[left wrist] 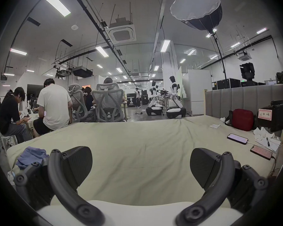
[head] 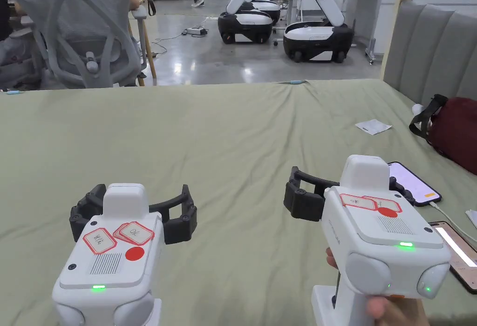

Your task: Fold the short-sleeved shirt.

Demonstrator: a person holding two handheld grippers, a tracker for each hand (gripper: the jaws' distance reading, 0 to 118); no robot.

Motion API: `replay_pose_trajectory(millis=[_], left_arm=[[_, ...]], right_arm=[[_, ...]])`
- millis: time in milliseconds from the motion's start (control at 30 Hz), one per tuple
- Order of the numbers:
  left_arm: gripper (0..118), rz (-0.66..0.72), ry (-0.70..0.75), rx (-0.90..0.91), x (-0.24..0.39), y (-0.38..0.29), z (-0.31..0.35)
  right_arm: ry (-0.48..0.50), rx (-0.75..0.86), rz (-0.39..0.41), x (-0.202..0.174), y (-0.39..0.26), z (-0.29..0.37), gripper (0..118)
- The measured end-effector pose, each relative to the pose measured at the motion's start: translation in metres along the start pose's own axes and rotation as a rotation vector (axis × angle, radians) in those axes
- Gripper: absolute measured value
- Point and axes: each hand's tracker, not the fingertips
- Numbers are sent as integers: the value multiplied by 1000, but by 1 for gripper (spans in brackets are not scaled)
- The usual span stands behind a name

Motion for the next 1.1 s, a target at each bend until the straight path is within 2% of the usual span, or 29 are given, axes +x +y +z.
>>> replay_pose_trajectory(millis=[167, 433, 700, 967, 1100], left_arm=[[118, -4, 13, -1, -1, -1, 1], [118, -1, 18, -4, -3, -1, 1], [118, -4, 21, -7, -1, -2, 1], [118, 2, 23, -10, -3, -3, 1], [118, -4, 12, -13, 0, -3, 0]], right_arm=[[2, 3, 42, 1, 2, 1, 118], [-11, 25, 68, 6, 1, 2, 118], [17, 15, 67, 4, -1, 3, 118], [-25, 32, 89, 3, 0, 0, 118], [-17, 6, 69, 6, -2, -2, 118]])
